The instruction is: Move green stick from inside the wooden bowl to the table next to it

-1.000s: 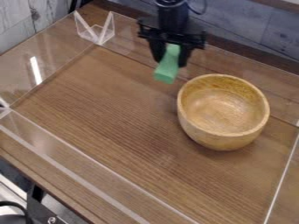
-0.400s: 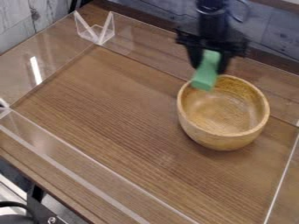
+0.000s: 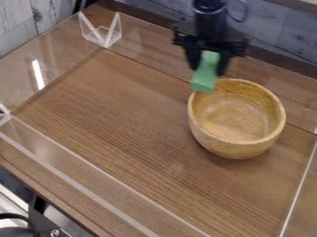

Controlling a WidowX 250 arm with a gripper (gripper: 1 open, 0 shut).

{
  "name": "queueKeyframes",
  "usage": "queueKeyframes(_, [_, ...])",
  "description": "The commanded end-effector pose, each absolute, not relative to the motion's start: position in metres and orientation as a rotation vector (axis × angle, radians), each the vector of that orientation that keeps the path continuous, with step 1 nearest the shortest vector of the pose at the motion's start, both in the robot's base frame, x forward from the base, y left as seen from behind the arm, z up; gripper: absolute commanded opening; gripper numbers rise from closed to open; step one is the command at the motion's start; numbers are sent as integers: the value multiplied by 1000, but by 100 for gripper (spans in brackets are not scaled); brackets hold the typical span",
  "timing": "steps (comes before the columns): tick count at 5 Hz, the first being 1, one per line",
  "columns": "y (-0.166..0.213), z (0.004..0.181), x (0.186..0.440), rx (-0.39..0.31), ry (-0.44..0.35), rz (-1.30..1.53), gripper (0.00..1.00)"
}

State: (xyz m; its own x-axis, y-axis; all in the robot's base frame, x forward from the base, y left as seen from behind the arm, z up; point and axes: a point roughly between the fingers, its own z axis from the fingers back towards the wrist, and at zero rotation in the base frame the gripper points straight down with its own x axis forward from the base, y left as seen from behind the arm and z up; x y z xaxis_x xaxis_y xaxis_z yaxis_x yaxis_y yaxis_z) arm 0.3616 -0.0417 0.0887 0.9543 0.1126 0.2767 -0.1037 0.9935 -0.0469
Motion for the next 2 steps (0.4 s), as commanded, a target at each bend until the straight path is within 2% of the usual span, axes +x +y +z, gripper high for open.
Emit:
queueKeyframes(1, [-65,107,378,-49,-356,110,0])
queueKeyframes(2, [-58,112,377,-54,-358,127,0])
